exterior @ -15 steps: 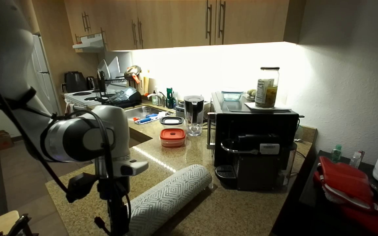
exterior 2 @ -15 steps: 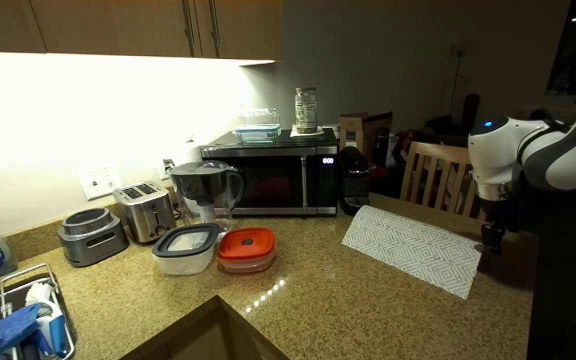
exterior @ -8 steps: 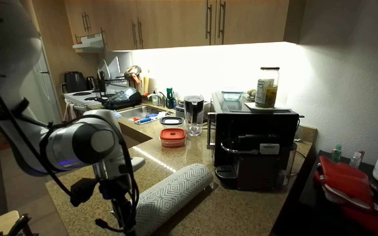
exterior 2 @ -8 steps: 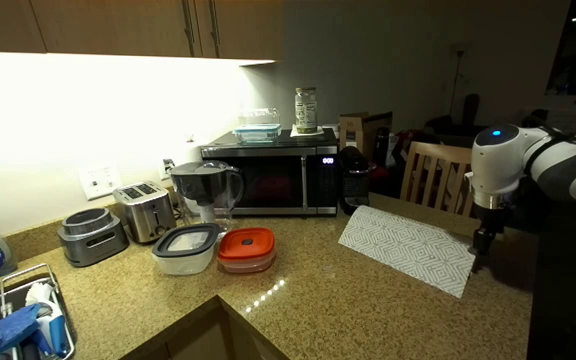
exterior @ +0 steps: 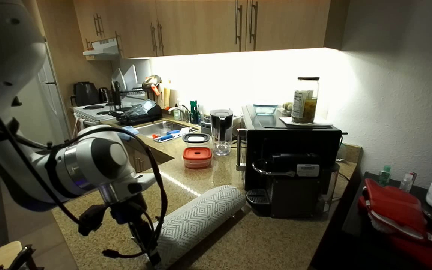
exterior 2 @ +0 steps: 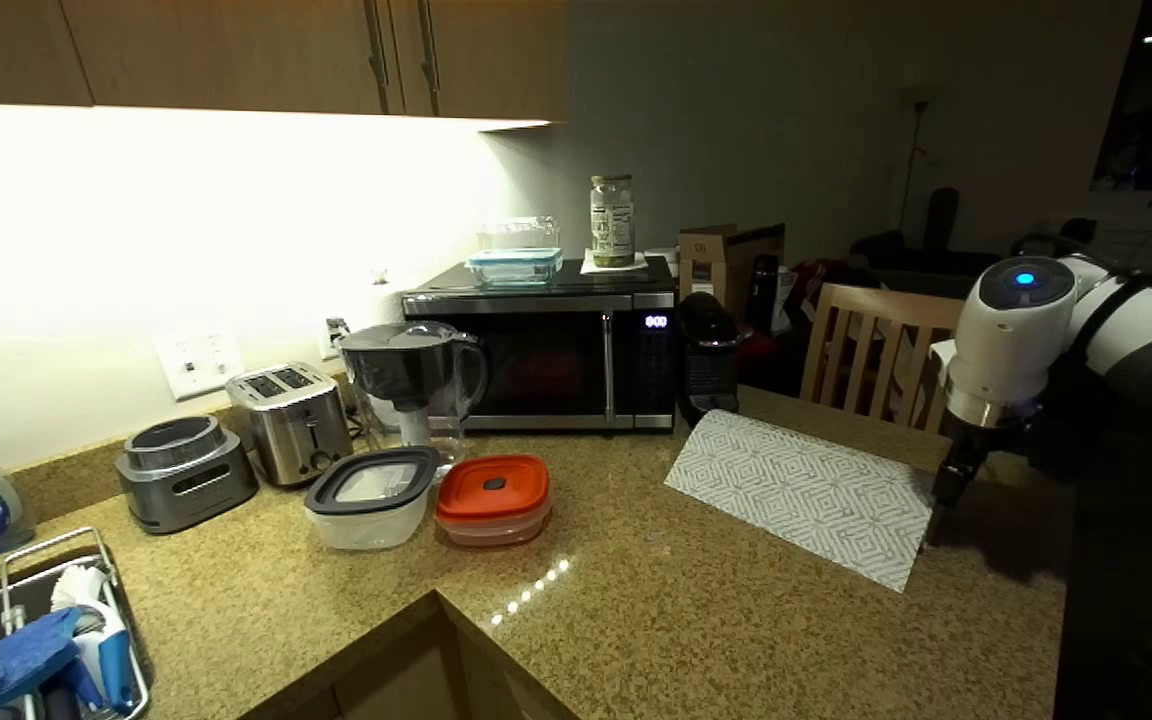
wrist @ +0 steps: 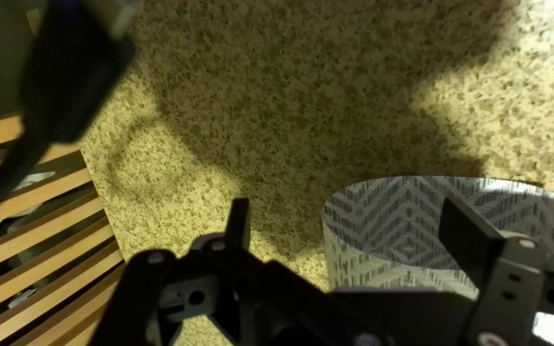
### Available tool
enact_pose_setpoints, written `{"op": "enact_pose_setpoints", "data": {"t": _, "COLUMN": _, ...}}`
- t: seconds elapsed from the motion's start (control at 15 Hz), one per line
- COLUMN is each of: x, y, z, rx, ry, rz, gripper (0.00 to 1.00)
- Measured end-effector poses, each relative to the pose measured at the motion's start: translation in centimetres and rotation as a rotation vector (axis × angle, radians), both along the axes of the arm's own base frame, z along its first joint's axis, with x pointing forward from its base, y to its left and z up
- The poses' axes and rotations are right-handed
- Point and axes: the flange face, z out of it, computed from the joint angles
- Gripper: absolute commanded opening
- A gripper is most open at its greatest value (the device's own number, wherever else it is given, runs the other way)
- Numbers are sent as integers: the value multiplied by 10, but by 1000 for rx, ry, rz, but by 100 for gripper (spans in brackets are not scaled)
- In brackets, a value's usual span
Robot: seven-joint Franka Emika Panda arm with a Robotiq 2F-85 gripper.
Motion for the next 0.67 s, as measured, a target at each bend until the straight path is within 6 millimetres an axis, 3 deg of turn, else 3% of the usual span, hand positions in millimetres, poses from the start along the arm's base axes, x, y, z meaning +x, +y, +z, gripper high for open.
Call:
{"op": "enact_pose_setpoints", "data": {"t": 0.33, "x": -2, "y": 12, "z": -1, "rx": -25, "ry": -19, "rz": 76, "gripper": 100}}
{"op": "enact_pose_setpoints", "data": {"t": 0.47, "x": -2, "y": 16, "z": -1, "rx": -37, "ry": -15, "rz": 124, "gripper": 74}}
{"op": "enact_pose_setpoints", "data": {"t": 0.67, "x": -3, "y": 22, "z": -2, "rx": -52, "ry": -1, "rz": 198, "gripper": 53}}
